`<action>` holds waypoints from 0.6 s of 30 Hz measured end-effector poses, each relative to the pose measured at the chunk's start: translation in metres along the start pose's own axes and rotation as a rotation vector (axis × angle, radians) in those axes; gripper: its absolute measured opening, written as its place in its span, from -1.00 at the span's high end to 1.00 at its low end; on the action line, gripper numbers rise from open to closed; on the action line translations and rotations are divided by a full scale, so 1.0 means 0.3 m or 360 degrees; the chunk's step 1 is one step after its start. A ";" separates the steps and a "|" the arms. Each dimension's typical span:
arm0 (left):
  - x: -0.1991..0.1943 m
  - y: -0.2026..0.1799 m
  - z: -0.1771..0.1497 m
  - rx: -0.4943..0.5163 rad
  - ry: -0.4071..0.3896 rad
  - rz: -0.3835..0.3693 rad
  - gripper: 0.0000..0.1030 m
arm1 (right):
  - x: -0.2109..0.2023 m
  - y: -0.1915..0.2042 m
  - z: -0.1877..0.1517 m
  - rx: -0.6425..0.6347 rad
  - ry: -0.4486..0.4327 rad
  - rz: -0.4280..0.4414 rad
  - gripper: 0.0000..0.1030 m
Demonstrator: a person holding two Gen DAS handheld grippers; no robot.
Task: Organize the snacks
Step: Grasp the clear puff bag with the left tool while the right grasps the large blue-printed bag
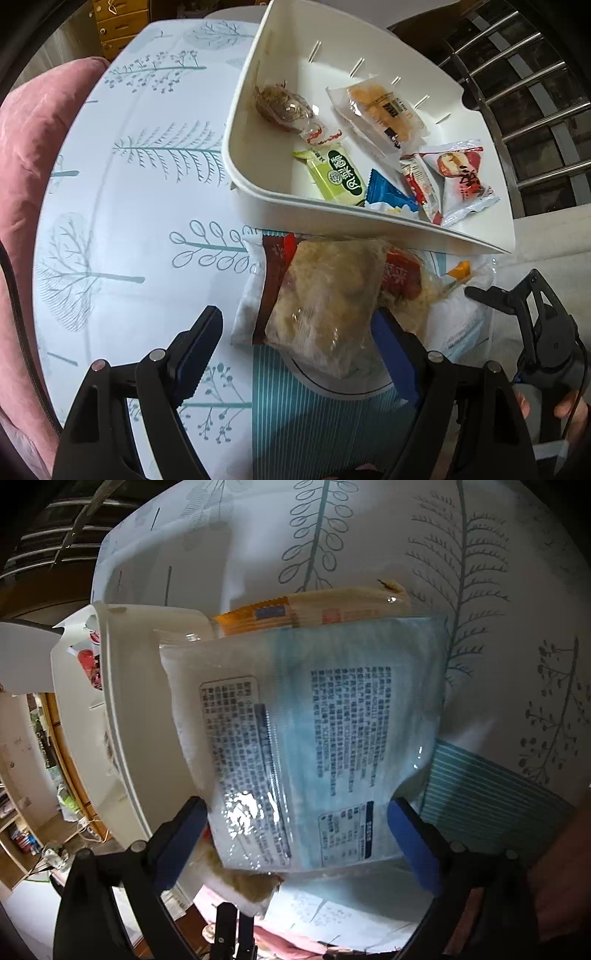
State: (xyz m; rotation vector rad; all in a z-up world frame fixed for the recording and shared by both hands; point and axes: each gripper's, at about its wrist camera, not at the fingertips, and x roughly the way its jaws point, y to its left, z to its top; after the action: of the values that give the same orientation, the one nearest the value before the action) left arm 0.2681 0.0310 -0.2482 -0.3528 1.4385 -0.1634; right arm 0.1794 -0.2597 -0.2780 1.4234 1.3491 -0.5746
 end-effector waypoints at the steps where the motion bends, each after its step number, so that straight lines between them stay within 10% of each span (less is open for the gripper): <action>1: 0.015 0.000 0.006 -0.0004 0.0012 0.0000 -0.58 | 0.003 0.009 0.004 0.0001 -0.0007 -0.0015 -0.94; 18: 0.125 -0.084 0.060 0.0062 0.0079 -0.0012 -0.17 | 0.045 0.083 0.088 -0.0019 0.0032 -0.0175 -0.96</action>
State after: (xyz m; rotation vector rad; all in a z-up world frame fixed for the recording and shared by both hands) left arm 0.2933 -0.0021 -0.2732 -0.3241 1.4810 -0.2075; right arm 0.2137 -0.2730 -0.2902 1.3547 1.4515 -0.6246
